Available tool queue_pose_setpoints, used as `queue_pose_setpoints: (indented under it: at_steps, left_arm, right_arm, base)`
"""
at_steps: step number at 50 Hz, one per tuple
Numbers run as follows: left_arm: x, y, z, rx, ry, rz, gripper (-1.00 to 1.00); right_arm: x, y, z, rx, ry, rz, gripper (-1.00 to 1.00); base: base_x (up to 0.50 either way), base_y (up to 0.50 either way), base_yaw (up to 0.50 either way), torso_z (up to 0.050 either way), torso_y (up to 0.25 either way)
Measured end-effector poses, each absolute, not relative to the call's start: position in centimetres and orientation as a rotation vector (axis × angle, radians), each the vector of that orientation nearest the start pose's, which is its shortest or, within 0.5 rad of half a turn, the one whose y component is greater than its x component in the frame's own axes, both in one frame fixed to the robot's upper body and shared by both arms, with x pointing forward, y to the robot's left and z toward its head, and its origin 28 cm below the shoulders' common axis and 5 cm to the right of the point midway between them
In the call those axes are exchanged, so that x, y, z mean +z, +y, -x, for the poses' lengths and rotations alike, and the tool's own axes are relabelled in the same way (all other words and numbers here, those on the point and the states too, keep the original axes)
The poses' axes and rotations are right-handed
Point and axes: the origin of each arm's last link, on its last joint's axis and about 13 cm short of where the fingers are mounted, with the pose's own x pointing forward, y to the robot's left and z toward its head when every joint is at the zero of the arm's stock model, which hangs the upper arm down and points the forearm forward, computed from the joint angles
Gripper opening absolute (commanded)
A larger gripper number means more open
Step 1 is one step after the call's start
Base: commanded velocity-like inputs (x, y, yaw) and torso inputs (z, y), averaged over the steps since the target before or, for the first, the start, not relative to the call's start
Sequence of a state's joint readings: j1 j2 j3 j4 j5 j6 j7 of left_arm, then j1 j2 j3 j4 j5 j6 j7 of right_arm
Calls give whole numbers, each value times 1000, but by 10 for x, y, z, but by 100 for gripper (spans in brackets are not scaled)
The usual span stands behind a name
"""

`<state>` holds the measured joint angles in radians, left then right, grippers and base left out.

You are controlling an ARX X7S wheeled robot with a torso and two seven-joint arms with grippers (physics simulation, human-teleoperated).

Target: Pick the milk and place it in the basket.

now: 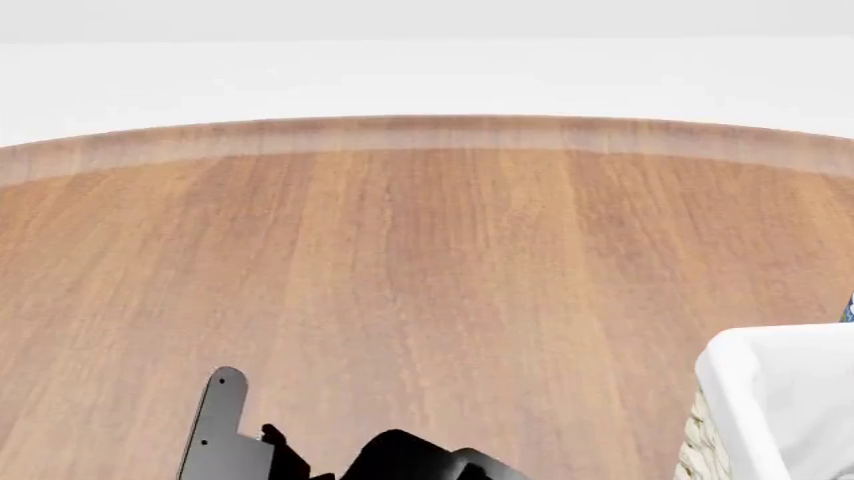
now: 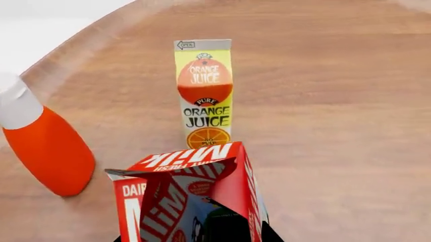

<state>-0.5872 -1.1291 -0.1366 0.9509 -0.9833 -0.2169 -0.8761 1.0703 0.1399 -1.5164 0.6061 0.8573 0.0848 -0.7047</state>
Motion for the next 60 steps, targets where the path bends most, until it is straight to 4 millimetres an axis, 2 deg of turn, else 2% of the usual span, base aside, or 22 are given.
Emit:
queue_pose_setpoints:
  at_steps: [12, 30, 45, 60]
  left_arm:
    - [325, 277, -150, 154, -1030, -53, 100]
    - [324, 277, -151, 153, -1026, -52, 100]
    - [324, 277, -151, 154, -1024, -52, 100]
    - [324, 277, -151, 153, -1025, -52, 100]
  right_arm:
    - [128, -6, -341, 1468, 248, 437, -100]
    - [190, -34, -340, 1198, 65, 411, -100]
    - [220, -60, -342, 856, -22, 322, -100]
    - [227, -89, -345, 478, -1, 222, -100]
  base:
    - [0, 0, 0, 0, 1]
    - [0, 0, 0, 0, 1]
    - [0, 0, 0, 0, 1]
    - [0, 0, 0, 0, 1]
